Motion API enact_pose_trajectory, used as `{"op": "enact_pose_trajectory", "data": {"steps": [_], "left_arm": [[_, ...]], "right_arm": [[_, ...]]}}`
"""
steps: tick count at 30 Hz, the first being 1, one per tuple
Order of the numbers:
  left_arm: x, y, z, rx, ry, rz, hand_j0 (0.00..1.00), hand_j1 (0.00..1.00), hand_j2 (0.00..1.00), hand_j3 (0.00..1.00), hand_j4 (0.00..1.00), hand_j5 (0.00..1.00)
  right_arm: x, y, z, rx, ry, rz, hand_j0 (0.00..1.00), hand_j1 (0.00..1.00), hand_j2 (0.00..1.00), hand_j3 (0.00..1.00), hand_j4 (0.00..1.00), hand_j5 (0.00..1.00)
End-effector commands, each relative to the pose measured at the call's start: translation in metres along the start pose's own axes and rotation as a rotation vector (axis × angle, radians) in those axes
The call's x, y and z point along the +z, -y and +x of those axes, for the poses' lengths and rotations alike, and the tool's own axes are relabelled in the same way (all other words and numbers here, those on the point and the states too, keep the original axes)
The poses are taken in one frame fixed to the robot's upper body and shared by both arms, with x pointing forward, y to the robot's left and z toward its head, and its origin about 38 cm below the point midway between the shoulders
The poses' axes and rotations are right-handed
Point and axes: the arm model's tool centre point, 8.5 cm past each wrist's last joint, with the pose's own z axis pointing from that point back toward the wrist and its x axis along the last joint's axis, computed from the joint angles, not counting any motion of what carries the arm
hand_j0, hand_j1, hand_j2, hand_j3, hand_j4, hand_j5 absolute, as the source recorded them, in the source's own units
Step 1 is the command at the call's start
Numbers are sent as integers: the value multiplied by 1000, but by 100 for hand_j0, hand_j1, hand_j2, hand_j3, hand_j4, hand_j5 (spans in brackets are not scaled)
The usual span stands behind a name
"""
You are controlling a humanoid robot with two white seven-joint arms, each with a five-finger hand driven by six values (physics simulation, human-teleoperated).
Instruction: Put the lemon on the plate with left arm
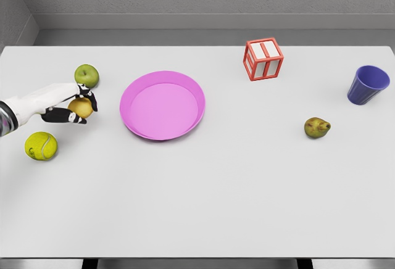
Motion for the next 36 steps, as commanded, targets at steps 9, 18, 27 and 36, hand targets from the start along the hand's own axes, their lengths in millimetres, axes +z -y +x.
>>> {"op": "enact_pose_trajectory", "data": {"steps": [9,18,27,36], "left_arm": [[-3,-4,4,-2,11,12,38,38,38,38,38,38],[-8,-6,10,1,30,20,38,38,38,38,38,38],[-15,-8,19,5,57,34,38,38,38,38,38,38],[-24,-12,29,13,85,52,38,38,38,38,38,38]], "right_arm": [[0,0,0,-1,0,-1,100,100,100,100,100,100],[0,0,0,-1,0,1,100,100,100,100,100,100],[0,0,0,-1,0,-1,100,100,100,100,100,100],[0,0,0,-1,0,-1,100,100,100,100,100,100]]}}
